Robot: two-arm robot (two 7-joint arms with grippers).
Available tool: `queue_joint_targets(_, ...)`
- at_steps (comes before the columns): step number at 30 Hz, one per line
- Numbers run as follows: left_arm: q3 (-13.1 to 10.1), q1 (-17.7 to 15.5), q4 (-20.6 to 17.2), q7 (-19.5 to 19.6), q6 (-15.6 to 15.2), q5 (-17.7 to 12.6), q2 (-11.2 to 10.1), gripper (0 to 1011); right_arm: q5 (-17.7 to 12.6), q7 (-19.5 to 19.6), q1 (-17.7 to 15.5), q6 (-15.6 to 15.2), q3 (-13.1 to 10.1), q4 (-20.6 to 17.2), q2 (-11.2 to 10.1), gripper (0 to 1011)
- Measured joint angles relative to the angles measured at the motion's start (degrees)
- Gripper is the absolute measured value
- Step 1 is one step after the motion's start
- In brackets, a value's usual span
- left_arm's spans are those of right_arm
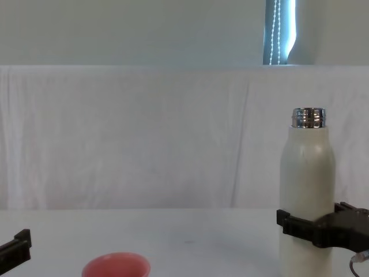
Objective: Grasp the thermos with one hand and pour water into the cup lid.
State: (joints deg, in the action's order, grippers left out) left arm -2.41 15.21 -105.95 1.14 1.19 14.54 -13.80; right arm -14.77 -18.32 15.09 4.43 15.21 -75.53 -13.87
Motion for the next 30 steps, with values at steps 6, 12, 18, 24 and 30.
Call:
queue_joint_targets(6,0.0,0.0,0.0,0.0,0.0,0.0,0.0,1001,0.1,0.4,-0.2,0.1,-0.3,0.0,0.1,951)
queue_joint_targets(12,0.0,0.0,0.0,0.0,0.0,0.0,0.0,1001,0.2,0.7,-0.3,0.6,-0.8,0.4,0.4,951)
queue_joint_targets(18,0.0,0.0,0.0,0.0,0.0,0.0,0.0,1001,-0.1,0.8,-0.4,1.3,-1.4,1.0,0.9,951)
queue_joint_targets(24,0.0,0.0,0.0,0.0,0.0,0.0,0.0,1001,-0.3,0.8,-0.4,1.4,-1.6,1.4,1.2,951)
queue_joint_targets(30,0.0,0.0,0.0,0.0,0.0,0.0,0.0,1001,-0.2,0.6,-0.2,1.5,-1.5,2.0,1.3,951)
